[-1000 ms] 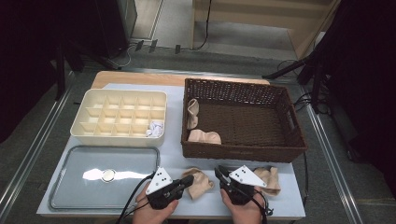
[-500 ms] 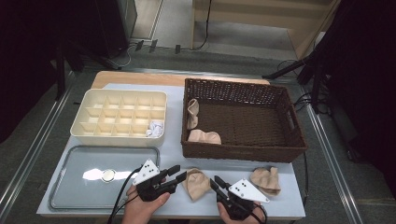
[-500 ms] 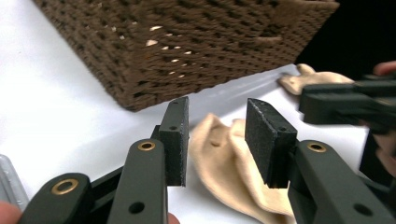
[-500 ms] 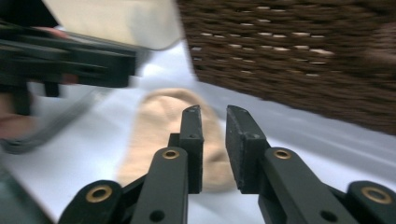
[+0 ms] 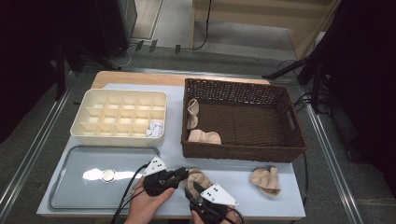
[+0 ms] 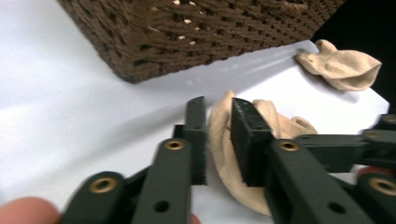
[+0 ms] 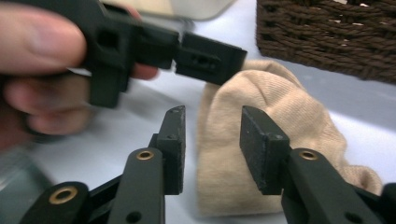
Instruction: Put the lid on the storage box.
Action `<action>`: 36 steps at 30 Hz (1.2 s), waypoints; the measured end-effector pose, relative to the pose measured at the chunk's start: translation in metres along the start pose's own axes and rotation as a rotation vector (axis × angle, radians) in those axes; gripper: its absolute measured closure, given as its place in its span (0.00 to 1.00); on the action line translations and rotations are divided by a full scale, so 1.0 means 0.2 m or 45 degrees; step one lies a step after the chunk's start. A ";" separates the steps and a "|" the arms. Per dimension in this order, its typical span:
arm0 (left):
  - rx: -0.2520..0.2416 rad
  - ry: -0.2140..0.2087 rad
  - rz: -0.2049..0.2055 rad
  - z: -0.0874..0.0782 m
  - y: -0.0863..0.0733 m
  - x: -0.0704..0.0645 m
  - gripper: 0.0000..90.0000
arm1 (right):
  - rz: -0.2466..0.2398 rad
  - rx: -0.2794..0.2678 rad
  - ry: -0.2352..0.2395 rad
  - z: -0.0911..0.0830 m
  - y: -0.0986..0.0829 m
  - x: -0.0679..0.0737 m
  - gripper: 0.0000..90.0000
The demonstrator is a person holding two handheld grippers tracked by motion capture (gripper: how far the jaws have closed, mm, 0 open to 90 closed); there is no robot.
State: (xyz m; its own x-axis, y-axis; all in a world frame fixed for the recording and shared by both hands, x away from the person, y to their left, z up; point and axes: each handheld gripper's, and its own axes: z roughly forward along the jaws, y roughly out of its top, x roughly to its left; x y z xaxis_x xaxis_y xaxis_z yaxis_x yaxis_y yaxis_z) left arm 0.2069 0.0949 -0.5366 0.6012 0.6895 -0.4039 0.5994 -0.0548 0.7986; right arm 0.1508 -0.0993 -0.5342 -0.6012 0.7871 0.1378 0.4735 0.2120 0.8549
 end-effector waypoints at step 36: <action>-0.011 0.100 -0.012 -0.13 -0.05 0.04 0.98 | 0.027 -0.075 0.058 -0.02 0.02 -0.02 0.79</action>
State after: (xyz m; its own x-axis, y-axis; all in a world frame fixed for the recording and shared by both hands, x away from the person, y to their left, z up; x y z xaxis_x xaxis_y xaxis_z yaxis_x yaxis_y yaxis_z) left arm 0.1926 0.1200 -0.5363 0.5523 0.7444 -0.3753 0.5997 -0.0421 0.7991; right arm 0.1531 -0.1036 -0.5295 -0.6208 0.7635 0.1782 0.4490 0.1599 0.8791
